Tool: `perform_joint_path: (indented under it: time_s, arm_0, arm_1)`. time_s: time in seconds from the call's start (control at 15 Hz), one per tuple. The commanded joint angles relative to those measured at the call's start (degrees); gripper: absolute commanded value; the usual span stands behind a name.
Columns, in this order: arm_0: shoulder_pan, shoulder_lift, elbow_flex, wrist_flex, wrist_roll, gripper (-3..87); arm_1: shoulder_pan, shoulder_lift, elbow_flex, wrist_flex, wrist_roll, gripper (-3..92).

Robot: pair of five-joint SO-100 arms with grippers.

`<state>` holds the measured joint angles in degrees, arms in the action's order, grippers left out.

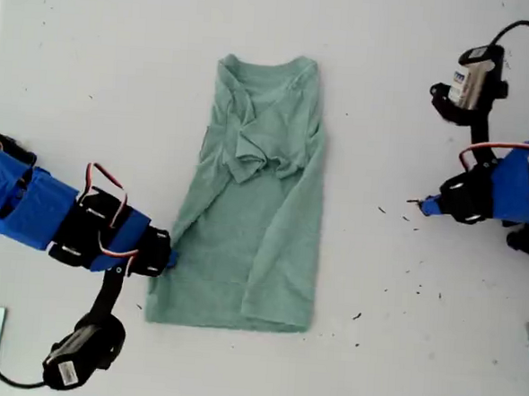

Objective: Fold t shirt

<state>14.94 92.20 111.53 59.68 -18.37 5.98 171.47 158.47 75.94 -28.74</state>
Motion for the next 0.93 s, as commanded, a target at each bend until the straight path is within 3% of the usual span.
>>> perform_joint_path:
  time_s: [0.0,0.2,0.47,0.87]
  arm_0:
    - [2.46,12.57,3.52,-0.79,-3.96,-0.1]
    - [1.49,17.05,10.02,-5.45,-3.16,-0.1]
    - [-1.41,18.81,3.08,-1.58,-0.26,-0.1]
    - [-8.53,-10.72,-30.67,0.97,13.27,-0.1]
  arm_1:
    - [-0.7,1.49,-0.44,-0.53,0.88,2.9]
    - [-0.44,1.58,-0.35,-0.88,0.62,2.9]
    - [-0.62,3.6,-0.18,-0.09,1.23,2.9]
    - [-2.02,6.15,0.18,0.97,2.99,2.8]
